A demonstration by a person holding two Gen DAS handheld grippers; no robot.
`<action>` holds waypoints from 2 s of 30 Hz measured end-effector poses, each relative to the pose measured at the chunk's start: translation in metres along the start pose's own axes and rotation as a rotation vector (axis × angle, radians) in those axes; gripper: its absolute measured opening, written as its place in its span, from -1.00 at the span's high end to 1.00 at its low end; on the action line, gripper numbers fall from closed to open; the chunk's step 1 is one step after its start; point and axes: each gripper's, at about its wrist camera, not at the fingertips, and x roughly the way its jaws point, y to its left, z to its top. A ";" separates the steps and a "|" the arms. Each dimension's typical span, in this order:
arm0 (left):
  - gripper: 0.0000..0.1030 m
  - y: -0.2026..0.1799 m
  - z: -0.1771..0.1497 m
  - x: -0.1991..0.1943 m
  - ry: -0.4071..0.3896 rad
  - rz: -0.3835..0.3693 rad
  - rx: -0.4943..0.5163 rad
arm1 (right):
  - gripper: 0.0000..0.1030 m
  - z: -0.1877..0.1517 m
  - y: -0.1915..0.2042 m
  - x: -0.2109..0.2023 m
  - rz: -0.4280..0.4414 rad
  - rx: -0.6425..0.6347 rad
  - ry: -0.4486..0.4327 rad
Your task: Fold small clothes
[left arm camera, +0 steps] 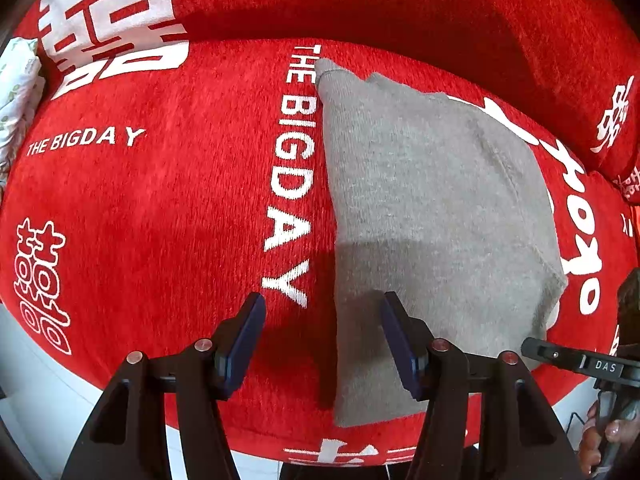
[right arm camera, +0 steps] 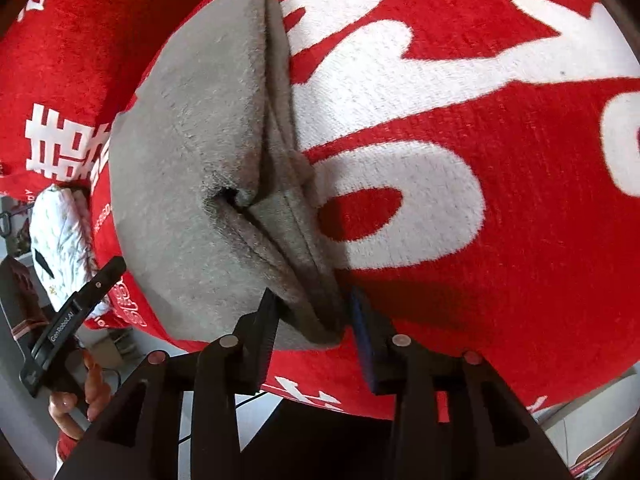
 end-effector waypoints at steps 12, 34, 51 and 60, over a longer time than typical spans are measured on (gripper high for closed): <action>-0.18 -0.002 -0.002 -0.003 0.030 -0.005 0.015 | -0.07 0.005 0.026 -0.029 -0.054 -0.043 -0.059; -0.91 -0.019 0.002 -0.055 0.039 0.079 0.030 | -0.67 0.001 0.107 -0.076 -0.272 -0.229 -0.183; -0.98 -0.023 -0.009 -0.095 -0.011 0.114 0.012 | -1.00 -0.025 0.140 -0.103 -0.372 -0.296 -0.284; -0.98 -0.024 -0.012 -0.118 -0.039 0.124 0.005 | -1.00 -0.033 0.155 -0.121 -0.398 -0.316 -0.297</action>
